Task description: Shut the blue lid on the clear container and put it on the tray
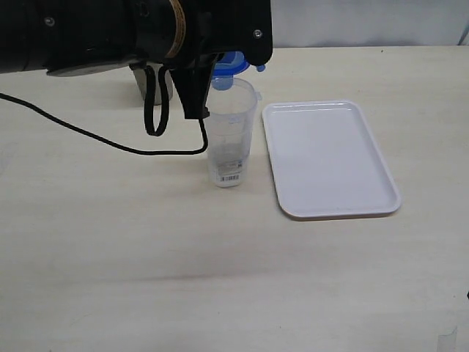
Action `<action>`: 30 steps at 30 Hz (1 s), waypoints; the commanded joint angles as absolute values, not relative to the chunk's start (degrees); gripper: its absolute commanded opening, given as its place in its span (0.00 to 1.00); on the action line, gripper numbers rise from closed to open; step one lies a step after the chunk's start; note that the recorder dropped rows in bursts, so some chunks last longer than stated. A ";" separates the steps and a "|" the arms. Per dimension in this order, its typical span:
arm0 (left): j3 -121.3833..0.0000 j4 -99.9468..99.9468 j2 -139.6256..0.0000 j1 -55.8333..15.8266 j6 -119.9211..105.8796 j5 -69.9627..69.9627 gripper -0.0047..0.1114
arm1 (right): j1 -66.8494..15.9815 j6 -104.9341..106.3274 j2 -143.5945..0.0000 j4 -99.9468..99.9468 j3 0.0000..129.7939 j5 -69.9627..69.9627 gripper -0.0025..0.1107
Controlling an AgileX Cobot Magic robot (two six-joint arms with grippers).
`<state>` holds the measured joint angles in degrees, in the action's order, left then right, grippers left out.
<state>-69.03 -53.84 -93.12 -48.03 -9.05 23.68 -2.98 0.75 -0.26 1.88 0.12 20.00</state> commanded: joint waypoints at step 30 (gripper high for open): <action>-69.33 -37.89 -92.69 -49.98 -15.22 27.95 0.04 | -2.76 0.69 0.00 2.14 0.00 19.78 0.06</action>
<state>-69.03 -39.42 -93.12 -49.60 -14.53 27.32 -2.98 0.75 -0.26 1.88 0.12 20.00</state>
